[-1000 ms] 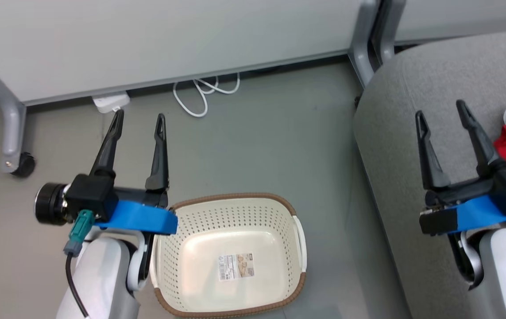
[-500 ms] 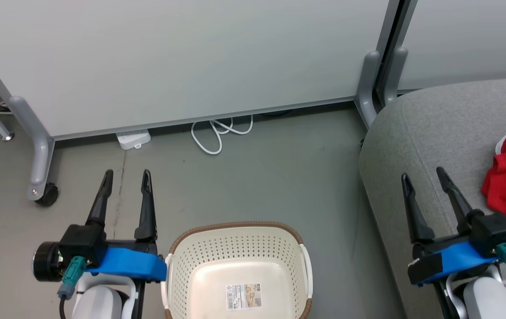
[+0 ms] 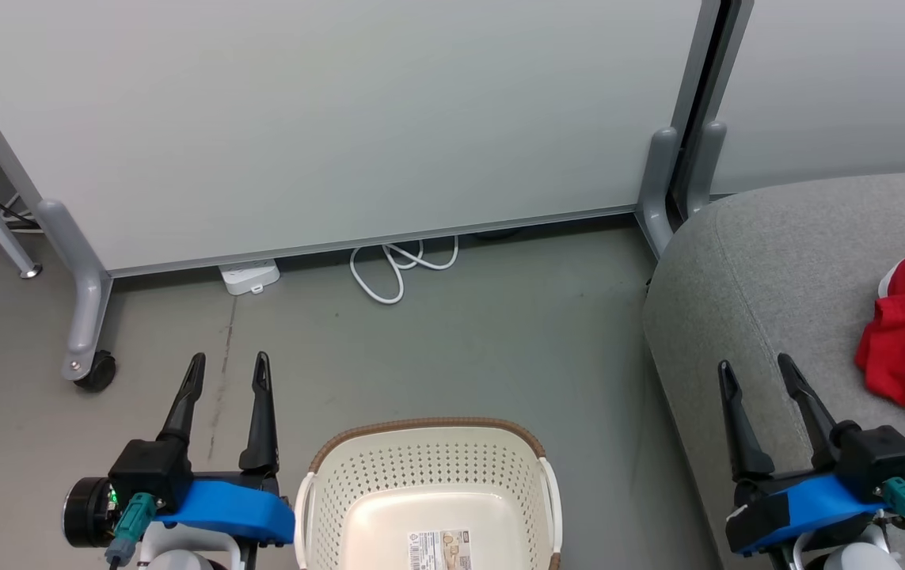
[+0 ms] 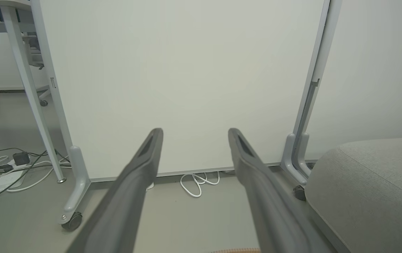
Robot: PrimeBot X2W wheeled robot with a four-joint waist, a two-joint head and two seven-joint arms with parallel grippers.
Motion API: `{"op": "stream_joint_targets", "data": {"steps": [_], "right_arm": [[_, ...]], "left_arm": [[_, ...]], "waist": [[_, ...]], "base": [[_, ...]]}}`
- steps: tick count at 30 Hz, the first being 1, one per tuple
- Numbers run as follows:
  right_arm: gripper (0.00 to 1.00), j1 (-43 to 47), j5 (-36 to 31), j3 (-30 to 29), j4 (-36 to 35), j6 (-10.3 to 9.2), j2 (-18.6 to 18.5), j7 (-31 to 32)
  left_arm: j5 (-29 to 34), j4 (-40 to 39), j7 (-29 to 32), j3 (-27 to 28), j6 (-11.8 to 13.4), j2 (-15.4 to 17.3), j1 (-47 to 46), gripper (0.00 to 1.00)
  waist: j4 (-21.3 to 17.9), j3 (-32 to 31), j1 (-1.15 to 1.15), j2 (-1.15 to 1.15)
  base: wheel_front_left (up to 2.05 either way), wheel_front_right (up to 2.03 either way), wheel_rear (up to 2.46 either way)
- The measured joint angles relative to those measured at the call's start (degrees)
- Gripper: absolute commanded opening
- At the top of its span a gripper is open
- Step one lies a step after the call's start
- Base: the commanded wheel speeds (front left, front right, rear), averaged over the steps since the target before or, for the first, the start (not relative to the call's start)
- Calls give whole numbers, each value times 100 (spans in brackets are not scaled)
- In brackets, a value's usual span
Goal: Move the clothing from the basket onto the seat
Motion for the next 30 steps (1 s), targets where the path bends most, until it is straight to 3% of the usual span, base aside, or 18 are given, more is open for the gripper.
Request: {"op": "stream_joint_targets", "data": {"steps": [12,13,20,30], "right_arm": [[100,63,2,1,59,0,75,0],[0,63,9,7,64,0,76,0],[0,188,47,12,367,0,102,66],[0,183,1180,-70,335,0,110,356]], "left_arm": [[-96,27,0,-45,78,-3,69,100],[-94,26,0,-47,79,-3,69,0],[-169,319,66,-31,78,-9,319,0],[-1265,315,352,78,68,-11,323,0]], "waist": [[55,-83,0,0],[58,-86,0,0],[59,-90,0,0],[33,-82,0,0]], "base": [[0,0,0],[0,0,0],[0,0,0],[0,0,0]]}}
